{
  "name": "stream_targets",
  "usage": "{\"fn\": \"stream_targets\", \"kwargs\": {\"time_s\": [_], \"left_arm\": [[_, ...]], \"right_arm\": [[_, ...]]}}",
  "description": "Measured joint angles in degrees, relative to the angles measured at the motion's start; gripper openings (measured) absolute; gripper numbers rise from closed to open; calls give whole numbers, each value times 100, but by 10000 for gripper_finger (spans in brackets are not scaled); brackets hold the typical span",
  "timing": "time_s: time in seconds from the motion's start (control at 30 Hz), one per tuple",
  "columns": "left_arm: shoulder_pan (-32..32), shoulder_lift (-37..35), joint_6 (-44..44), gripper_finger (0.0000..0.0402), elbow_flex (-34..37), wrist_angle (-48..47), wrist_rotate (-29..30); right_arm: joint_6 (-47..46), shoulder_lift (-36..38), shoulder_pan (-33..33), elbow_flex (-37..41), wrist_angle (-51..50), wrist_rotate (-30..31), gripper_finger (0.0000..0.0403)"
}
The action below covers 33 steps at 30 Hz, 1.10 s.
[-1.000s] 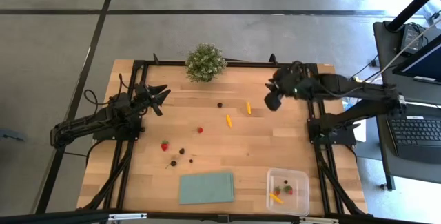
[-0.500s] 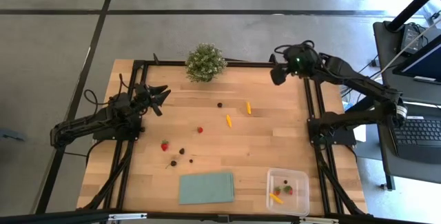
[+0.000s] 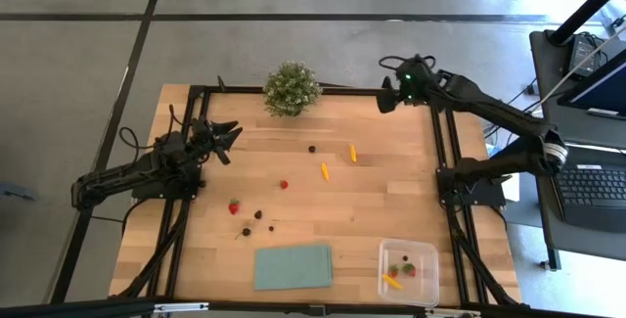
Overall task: Pick and placing Produce into tupperware
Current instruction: Put the blackberry into the transparent bin
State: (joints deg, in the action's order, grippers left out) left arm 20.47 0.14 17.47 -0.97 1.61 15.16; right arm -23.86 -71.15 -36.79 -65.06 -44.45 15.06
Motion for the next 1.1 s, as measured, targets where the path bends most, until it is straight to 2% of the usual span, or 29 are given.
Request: {"fn": "stream_targets", "kwargs": {"time_s": [0.23,0.37,0.53,0.83,1.1], "left_arm": [[2,2,-2,143,1,-1,0],[0,2,-4,143,0,0,33],[0,1,-4,143,0,0,50],[2,2,-6,143,0,24,278],[2,2,-2,143,0,24,278]], "right_arm": [[196,-928,-846,0,-4,-480,311],[170,-1369,-1412,-17,-26,-1169,311],[396,-2047,-1942,-527,-644,-1555,311],[795,-3358,-2079,-2135,-1839,-1685,311],[788,-3755,-2240,-2363,-1968,-1733,311]]}}
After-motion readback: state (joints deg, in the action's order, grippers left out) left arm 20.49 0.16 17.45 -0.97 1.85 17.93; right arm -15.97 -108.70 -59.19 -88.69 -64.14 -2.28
